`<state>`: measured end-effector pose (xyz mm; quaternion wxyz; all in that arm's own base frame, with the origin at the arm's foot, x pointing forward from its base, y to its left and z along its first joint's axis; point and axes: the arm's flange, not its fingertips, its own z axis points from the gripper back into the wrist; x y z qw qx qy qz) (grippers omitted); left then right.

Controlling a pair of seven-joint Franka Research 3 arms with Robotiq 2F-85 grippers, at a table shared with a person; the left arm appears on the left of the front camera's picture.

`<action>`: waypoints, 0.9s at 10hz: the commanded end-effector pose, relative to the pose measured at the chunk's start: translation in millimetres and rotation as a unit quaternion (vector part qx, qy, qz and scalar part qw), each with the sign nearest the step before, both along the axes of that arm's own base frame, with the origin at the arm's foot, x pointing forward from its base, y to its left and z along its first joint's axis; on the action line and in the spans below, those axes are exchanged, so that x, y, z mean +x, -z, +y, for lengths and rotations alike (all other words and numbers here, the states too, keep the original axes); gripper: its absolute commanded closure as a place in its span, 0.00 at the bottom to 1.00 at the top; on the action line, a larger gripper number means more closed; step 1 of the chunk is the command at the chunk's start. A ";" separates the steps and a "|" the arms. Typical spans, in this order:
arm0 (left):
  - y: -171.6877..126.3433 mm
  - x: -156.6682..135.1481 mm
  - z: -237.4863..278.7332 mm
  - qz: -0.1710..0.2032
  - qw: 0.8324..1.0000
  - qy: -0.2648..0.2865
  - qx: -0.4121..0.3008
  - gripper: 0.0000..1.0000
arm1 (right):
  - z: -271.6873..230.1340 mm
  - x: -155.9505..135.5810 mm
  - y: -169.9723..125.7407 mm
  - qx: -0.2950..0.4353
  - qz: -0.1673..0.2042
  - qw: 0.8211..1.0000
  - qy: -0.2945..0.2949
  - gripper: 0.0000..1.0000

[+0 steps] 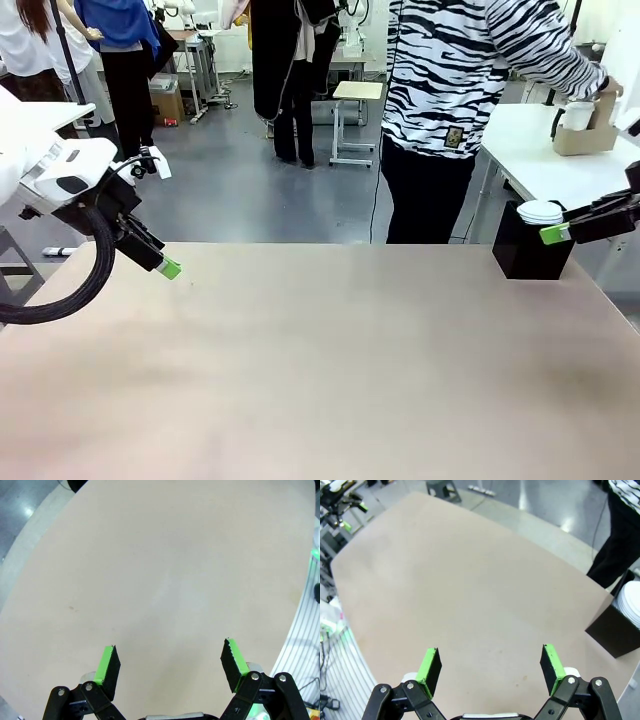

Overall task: Pour a drink into a cup and package it in a carrier.
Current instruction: Insert the held 600 ml Paper Cup into the Cup Carrier.

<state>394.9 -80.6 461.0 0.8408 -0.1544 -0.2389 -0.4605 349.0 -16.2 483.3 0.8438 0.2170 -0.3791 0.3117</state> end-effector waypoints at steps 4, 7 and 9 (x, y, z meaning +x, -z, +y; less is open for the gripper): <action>-0.4 -0.1 1.2 -0.001 1.000 0.003 -0.008 0.00 | -0.6 -0.6 1.8 -0.004 0.010 1.000 0.009 0.00; -0.4 -0.1 1.2 -0.001 1.000 0.003 -0.008 0.00 | -0.6 -0.6 1.8 -0.004 0.010 1.000 0.009 0.00; -0.4 -0.1 1.2 -0.001 1.000 0.003 -0.008 0.00 | -0.6 -0.6 1.8 -0.004 0.010 1.000 0.009 0.00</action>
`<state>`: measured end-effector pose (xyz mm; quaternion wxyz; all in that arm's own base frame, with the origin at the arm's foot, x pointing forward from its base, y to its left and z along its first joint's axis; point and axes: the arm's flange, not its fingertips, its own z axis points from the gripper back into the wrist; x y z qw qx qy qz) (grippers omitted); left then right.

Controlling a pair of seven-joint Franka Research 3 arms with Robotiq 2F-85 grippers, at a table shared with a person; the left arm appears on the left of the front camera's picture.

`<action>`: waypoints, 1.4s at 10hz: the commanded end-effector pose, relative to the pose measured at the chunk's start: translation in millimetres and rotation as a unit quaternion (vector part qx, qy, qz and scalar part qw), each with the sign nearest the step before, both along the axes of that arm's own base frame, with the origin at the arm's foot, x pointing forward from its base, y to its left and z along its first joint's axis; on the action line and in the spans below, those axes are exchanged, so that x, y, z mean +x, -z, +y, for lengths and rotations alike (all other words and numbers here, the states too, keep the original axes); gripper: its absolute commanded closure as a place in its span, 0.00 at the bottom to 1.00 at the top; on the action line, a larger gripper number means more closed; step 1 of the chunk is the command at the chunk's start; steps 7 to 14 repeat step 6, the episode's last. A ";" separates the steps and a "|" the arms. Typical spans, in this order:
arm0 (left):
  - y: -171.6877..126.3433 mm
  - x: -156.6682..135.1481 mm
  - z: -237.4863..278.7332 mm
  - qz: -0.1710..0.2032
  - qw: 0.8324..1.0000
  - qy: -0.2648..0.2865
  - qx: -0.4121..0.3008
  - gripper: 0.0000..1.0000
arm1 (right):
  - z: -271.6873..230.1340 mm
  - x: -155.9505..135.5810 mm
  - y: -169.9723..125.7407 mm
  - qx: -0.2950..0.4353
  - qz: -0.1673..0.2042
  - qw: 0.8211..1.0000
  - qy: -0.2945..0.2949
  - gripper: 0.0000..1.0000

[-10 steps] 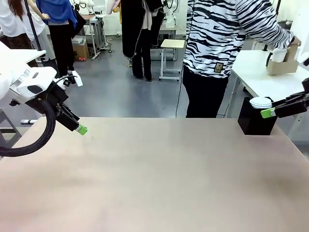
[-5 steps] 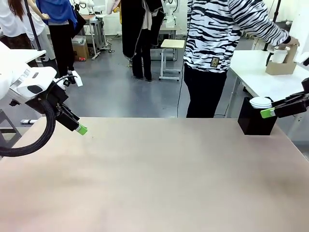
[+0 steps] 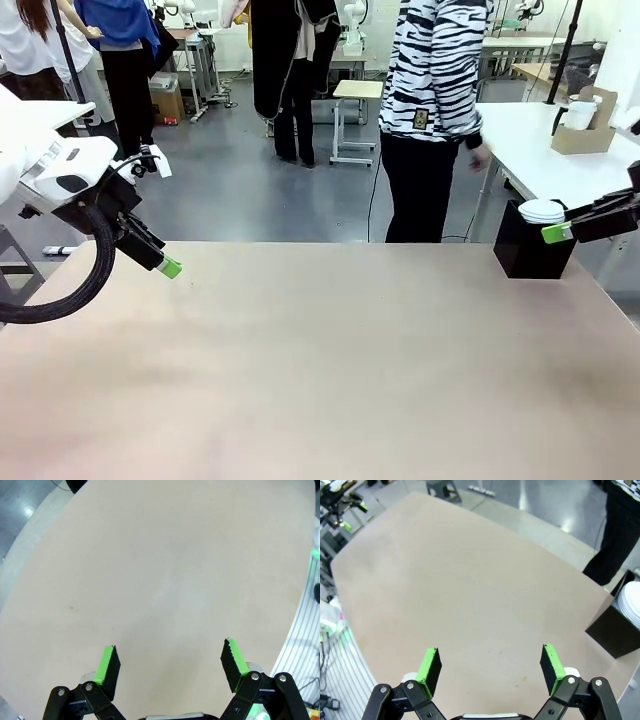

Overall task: Pour a drink into a cup and package it in a carrier.
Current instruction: Insert the held 600 ml Paper Cup into the Cup Carrier.

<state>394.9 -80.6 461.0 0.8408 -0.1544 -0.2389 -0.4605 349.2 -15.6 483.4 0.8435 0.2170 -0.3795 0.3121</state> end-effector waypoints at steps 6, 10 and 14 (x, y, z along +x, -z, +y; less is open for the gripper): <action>-0.4 -0.1 1.2 -0.001 1.000 0.003 -0.008 0.00 | -1.2 -0.7 1.8 -0.004 0.011 1.000 0.009 0.00; -0.4 -0.1 1.2 -0.001 1.000 0.003 -0.008 0.00 | -1.2 -0.7 1.8 -0.004 0.011 1.000 0.009 0.00; -0.4 -0.1 1.2 -0.001 1.000 0.003 -0.008 0.00 | -1.2 -0.7 1.8 -0.004 0.011 1.000 0.009 0.00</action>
